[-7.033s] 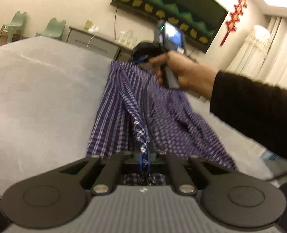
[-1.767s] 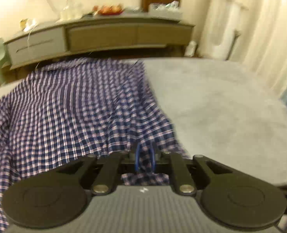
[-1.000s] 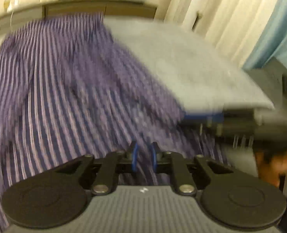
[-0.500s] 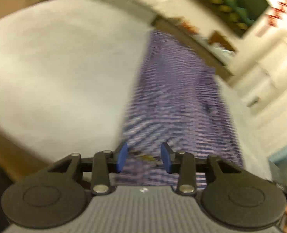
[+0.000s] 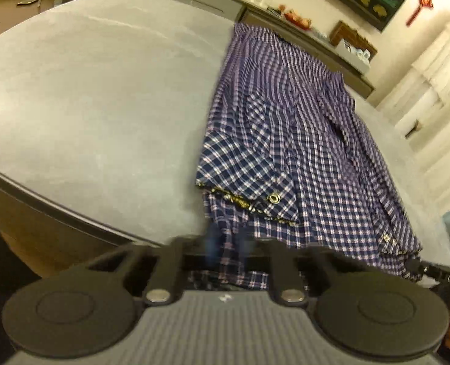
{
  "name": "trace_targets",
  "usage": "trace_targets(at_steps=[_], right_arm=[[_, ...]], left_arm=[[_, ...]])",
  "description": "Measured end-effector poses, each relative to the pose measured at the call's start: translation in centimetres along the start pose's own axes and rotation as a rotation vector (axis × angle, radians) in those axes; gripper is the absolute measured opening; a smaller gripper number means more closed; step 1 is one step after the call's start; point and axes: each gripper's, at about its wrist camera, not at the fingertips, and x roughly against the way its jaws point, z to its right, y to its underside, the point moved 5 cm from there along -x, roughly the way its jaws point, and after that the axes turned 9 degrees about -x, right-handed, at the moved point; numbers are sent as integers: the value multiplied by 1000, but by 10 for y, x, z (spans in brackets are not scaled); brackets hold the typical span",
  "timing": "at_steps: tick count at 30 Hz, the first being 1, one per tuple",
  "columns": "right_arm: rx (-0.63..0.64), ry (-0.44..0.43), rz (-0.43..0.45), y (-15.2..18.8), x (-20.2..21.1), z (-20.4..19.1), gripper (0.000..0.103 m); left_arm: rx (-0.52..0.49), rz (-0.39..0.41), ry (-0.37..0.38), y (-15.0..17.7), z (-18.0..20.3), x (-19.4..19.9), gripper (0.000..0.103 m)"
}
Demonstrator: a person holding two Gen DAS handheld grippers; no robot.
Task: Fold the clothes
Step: 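Grasp the sleeve cuff with the right gripper and lay it along the folded shirt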
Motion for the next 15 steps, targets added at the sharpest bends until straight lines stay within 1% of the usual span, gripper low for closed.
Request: trace_targets(at_steps=[3,5,6,8,10,11,13,14,15], right_arm=[[16,-36,-6,-2,6,-4,3],[15,-89,0,-11,17,-6,2],[2,-123,9,-22,22,-7,2],[-31,-196,34,-48,33,-7,2],[-88,-264,77,-96,34,-5,2],[-119,-298,100,-121,33,-4,2],[-193,-332,154,-181,18,-2,2],[-242,-328,178,-212,3,2,2],[-302,-319,192,-243,-18,9,2]], left_arm=[[13,4,55,-6,6,4,2],[47,3,123,-22,9,6,2],[66,8,164,-35,10,9,2],[99,50,233,-77,15,15,2],[126,109,272,-128,17,12,2],[137,138,264,-158,16,2,2],[156,195,226,-225,13,-26,2],[173,207,195,-250,10,-45,3],[195,198,150,-269,3,-70,3]])
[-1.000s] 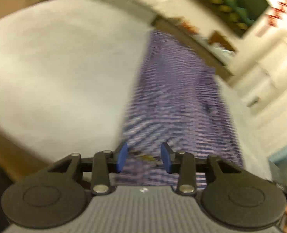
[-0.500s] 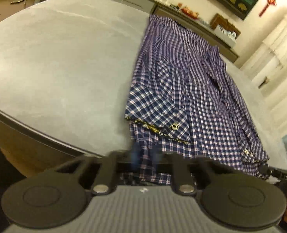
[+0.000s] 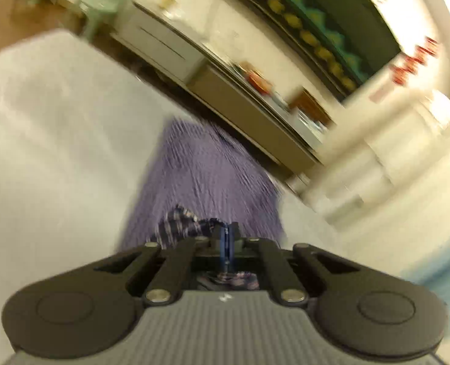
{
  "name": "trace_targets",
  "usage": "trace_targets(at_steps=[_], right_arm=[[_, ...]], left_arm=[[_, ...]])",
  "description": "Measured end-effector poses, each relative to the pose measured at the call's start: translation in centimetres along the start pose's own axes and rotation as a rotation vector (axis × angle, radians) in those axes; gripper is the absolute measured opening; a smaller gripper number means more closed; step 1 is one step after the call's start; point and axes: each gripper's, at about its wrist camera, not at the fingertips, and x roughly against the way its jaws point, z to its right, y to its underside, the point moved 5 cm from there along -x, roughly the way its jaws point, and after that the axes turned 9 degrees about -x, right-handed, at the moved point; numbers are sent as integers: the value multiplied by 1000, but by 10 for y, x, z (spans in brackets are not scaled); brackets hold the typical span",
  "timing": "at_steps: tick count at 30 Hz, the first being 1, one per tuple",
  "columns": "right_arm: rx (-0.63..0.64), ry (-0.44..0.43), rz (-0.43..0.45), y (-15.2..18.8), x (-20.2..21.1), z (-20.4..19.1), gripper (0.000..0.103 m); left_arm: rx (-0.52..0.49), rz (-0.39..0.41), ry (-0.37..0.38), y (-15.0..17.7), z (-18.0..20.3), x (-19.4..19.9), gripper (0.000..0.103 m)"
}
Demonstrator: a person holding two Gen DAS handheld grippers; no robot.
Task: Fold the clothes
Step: 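Grasp the sleeve cuff with the right gripper and lay it along the folded shirt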
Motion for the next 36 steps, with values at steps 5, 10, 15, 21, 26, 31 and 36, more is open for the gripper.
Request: trace_targets(at_steps=[5,10,15,21,26,31,36], right_arm=[[-192,200,24,-53,-89,63,40],[-155,177,-18,-24,-66,82,41],[-20,225,-39,4,-46,56,52],[145,288,-82,34,-63,35,12],[164,247,-24,42,-32,16,2],[88,260,-72,69,-11,30,1],[38,225,-105,72,-13,38,6]], left_arm=[[75,-61,-100,-11,-42,-88,8],[21,33,-119,18,-65,-62,24],[-43,14,-145,58,-67,-40,30],[-208,-22,-141,82,-49,-45,31],[-229,59,-30,76,-41,-9,2],[-227,-44,-13,93,-51,-4,2],[-173,-43,-8,95,-57,-11,8]])
